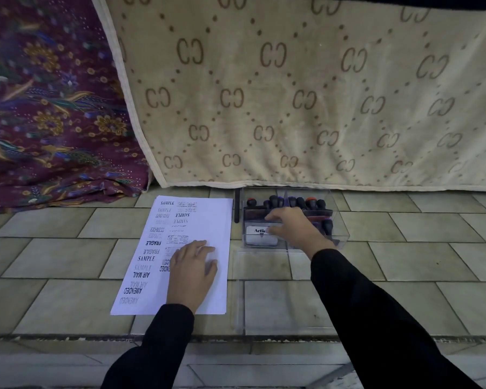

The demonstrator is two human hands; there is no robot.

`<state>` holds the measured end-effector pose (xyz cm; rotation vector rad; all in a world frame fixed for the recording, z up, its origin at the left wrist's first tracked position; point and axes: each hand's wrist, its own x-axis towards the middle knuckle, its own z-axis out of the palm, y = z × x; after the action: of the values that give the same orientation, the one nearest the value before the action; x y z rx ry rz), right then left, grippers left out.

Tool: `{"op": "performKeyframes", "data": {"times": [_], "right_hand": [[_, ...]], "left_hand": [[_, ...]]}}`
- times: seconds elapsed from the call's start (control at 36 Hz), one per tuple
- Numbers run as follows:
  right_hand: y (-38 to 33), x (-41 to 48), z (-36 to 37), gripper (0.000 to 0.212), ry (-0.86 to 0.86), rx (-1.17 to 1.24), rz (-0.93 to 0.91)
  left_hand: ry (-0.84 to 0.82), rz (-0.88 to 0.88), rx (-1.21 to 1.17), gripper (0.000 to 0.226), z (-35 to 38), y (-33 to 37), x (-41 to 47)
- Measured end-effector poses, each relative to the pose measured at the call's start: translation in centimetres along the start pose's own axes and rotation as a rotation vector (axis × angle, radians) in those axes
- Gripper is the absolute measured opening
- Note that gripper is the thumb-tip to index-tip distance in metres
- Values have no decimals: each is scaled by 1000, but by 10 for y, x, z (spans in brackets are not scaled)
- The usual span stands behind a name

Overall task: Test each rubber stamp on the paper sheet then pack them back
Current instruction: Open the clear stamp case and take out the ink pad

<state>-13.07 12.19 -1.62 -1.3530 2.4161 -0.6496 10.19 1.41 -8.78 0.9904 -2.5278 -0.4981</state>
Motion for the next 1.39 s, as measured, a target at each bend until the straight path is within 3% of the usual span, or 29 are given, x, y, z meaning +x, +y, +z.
{"op": "performKeyframes", "data": {"times": [0.53, 0.78, 0.97, 1.08, 1.25, 1.39], "right_hand": [[-15, 31, -5, 42, -292, -191, -45], [-12, 36, -3, 54, -313, -242, -38], [-8, 35, -5, 34, -267, -170, -70], [-5, 35, -9, 33, -254, -132, -83], [1, 33, -11, 28, -246, 38, -43], [-1, 32, -19, 22, -176, 183, -22]], "left_hand": [[14, 4, -55, 28, 12, -9, -2], [17, 9, -57, 28, 12, -10, -2], [8, 9, -64, 29, 12, -10, -1], [8, 12, -76, 28, 13, -11, -2], [36, -65, -251, 22, 9, -13, 3], [-28, -232, -587, 23, 2, -13, 7]]}}
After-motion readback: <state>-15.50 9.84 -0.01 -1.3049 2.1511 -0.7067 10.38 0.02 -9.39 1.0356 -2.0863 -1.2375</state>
